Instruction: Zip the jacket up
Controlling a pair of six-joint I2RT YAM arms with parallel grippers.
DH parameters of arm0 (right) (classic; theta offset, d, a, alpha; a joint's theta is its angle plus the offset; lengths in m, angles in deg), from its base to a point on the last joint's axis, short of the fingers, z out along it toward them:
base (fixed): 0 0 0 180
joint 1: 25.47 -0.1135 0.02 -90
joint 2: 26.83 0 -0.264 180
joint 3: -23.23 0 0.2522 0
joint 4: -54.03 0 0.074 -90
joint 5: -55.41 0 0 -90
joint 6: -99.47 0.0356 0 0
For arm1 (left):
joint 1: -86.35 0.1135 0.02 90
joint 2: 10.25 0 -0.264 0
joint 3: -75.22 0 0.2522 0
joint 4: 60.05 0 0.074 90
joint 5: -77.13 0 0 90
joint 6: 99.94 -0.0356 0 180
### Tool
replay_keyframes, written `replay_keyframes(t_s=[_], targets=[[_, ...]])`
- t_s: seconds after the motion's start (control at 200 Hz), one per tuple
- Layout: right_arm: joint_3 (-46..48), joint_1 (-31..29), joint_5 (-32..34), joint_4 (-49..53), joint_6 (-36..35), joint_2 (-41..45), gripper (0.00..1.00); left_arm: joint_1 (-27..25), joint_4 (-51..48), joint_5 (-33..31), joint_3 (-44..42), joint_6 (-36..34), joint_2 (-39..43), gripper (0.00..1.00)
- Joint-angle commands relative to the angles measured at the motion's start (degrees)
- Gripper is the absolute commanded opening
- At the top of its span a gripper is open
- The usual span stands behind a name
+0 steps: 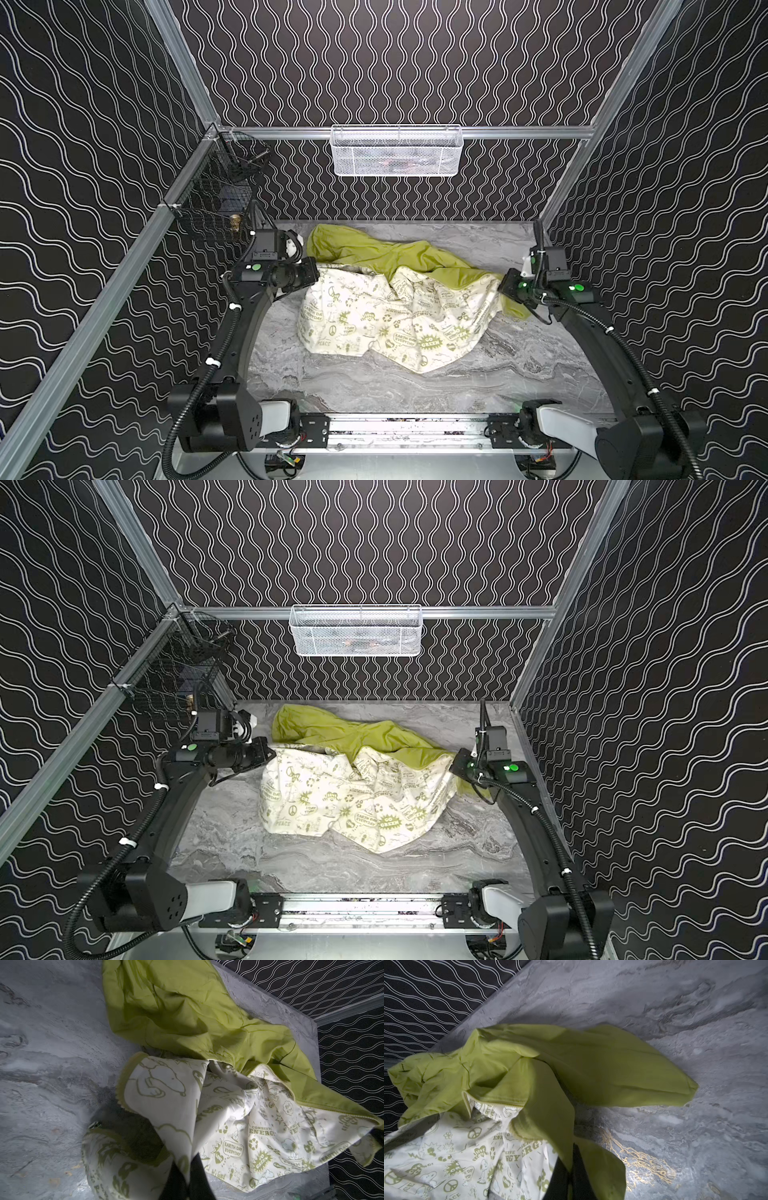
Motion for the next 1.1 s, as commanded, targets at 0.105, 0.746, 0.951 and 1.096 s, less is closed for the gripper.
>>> replay_keyframes(t_s=[0.105,0.746,0.951,1.096], targets=[[-3.0,0.0,-2.9,2.4,-4.0,-0.2,0.00,0.1,-0.8,-1.8,2.4,-1.9,-2.3,0.00],[22.1,-14.8,-12.5,-6.4,3.1,1.1,0.00,2.5,-0.8,-10.7,-2.8,-0.1,0.7,0.38],[21.5,-15.1,-11.6,-7.6,3.0,-0.9,0.00,0.8,-1.4,-6.0,-3.9,3.7,6.4,0.53],[21.0,-15.1,-11.5,-8.6,3.4,-1.8,0.00,-10.8,5.8,-2.7,-7.3,13.1,6.6,0.54]])
